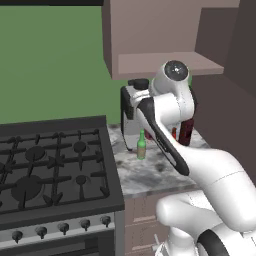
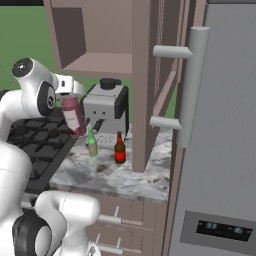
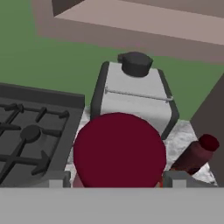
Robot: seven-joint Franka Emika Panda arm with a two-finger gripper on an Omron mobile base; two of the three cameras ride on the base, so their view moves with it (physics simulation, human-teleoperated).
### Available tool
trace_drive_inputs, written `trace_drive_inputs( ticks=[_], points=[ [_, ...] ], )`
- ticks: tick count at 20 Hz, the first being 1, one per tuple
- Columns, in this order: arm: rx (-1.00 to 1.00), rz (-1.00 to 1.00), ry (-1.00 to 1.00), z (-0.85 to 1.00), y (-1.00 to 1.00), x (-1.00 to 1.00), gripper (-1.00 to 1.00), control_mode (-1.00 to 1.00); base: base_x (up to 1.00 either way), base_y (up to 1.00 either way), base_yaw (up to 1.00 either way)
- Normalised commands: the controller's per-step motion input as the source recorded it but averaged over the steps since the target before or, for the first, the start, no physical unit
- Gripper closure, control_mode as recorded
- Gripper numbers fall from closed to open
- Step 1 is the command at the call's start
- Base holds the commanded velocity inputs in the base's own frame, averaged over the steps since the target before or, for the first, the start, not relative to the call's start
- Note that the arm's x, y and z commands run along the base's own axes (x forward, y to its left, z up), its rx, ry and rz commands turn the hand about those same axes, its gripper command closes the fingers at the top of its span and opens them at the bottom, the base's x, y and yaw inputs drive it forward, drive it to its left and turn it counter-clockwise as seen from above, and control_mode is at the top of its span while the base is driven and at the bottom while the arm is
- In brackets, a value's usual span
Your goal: Sort all alcoholic drinks to one cabinet, and non-alcoholic drinks to the other.
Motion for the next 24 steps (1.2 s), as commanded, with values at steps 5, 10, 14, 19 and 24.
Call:
trace_drive_inputs(
  ticks=[5, 10, 14, 19, 24],
  points=[
    [-0.02, 0.0, -0.01, 0.58, -0.21, 0.0, 1.0, -1.0, 0.0, 0.0, 0.0],
    [-0.01, 0.0, -0.03, 0.48, -0.2, 0.0, 1.0, -1.0, 0.0, 0.0, 0.0],
    [0.0, 0.0, -0.05, 0.42, -0.19, 0.0, 1.0, -1.0, 0.0, 0.0, 0.0],
    [0.0, 0.0, -0.06, 0.36, -0.19, -0.01, 1.0, -1.0, 0.0, 0.0, 0.0],
    [0.0, 0.0, -0.09, 0.31, -0.16, -0.01, 1.0, -1.0, 0.0, 0.0, 0.0]
  ],
)
